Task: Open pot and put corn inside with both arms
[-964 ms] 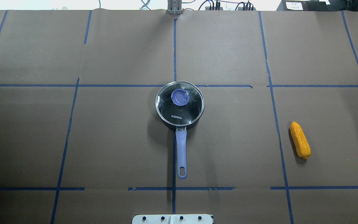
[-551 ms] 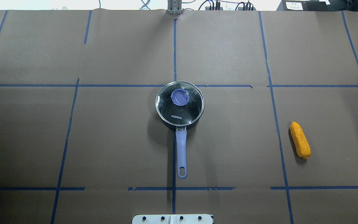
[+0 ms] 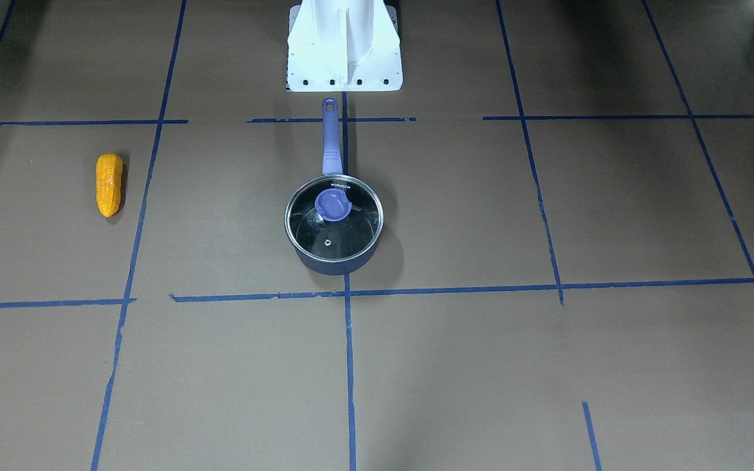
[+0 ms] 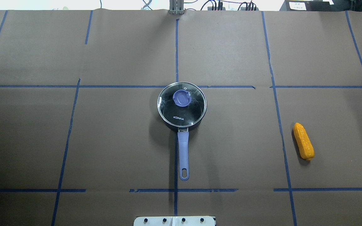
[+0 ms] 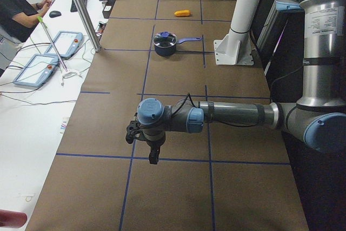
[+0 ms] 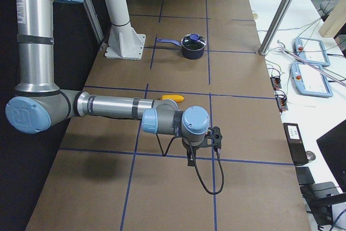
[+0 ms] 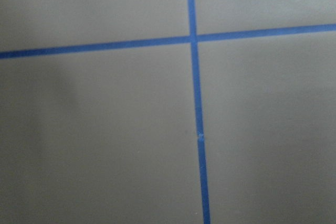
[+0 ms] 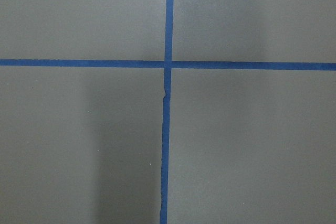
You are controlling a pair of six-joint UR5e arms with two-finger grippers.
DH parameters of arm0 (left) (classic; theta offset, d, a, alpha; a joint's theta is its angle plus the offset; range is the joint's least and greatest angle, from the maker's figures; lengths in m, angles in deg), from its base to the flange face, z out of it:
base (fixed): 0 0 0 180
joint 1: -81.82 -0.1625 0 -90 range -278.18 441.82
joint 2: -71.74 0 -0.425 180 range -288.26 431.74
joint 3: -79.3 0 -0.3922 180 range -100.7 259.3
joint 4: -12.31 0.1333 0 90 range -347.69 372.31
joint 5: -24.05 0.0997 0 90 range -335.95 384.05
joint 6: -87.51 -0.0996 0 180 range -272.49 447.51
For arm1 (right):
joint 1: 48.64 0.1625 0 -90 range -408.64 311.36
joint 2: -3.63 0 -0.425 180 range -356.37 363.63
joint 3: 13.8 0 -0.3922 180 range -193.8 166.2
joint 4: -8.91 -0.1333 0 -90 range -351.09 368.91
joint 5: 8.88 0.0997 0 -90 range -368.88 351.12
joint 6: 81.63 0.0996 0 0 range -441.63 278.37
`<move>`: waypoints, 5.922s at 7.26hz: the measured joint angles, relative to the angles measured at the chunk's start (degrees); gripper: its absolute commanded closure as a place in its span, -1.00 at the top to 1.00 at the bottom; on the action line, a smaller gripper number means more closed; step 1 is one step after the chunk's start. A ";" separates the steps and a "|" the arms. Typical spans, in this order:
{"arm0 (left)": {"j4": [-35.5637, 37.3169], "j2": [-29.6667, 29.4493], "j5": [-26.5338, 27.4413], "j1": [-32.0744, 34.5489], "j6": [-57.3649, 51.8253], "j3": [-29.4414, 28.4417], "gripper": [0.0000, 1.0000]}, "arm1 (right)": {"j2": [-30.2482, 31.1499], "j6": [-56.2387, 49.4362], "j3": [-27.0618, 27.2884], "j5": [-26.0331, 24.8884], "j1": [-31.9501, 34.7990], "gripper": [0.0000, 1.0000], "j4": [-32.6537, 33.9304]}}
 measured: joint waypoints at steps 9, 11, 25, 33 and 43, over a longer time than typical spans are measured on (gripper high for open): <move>14.39 -15.43 4.83 -26.06 41.74 24.07 1.00 | -0.53 0.00 0.06 -0.09 -0.70 0.99 -0.03; 22.40 -28.10 9.52 -36.34 52.24 23.28 1.00 | -0.70 0.16 0.26 -0.08 -1.07 0.99 -0.07; 6.52 -63.53 21.92 -54.98 77.61 -15.59 1.00 | -1.60 1.50 0.25 1.96 -1.23 0.99 -0.03; 4.06 -63.33 22.05 -55.72 77.59 -18.53 1.00 | -1.62 1.50 -0.02 2.40 -1.23 0.99 -0.03; 9.32 -63.28 22.24 -55.29 77.70 -13.08 -0.82 | -1.69 1.62 0.39 2.40 -1.23 0.99 -0.03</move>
